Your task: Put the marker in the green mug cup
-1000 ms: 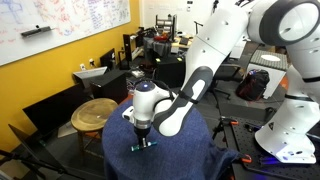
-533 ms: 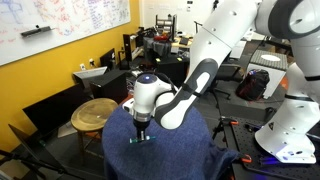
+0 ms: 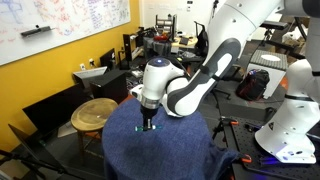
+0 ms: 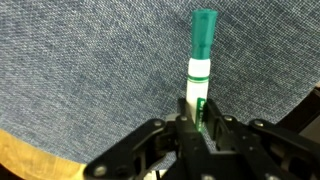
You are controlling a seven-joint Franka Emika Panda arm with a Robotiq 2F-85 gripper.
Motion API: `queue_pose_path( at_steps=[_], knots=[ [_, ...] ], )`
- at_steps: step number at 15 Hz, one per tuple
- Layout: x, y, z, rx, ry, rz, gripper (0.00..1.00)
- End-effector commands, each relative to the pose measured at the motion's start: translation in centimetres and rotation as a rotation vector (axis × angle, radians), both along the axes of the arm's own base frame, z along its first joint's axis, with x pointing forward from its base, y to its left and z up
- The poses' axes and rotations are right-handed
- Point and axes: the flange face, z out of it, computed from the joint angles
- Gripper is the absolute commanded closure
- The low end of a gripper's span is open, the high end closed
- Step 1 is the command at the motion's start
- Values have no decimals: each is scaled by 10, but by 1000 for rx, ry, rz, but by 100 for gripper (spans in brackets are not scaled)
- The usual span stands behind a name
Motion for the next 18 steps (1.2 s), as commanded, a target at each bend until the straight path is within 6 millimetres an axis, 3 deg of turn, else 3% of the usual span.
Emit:
queue_pose_path(
  at_steps=[1, 8, 18],
  knots=[
    [-28, -7, 31, -27, -12, -32, 95],
    [-65, -35, 69, -47, -30, -43, 95],
    [-132, -120, 119, -86, 16, -73, 95]
  ],
)
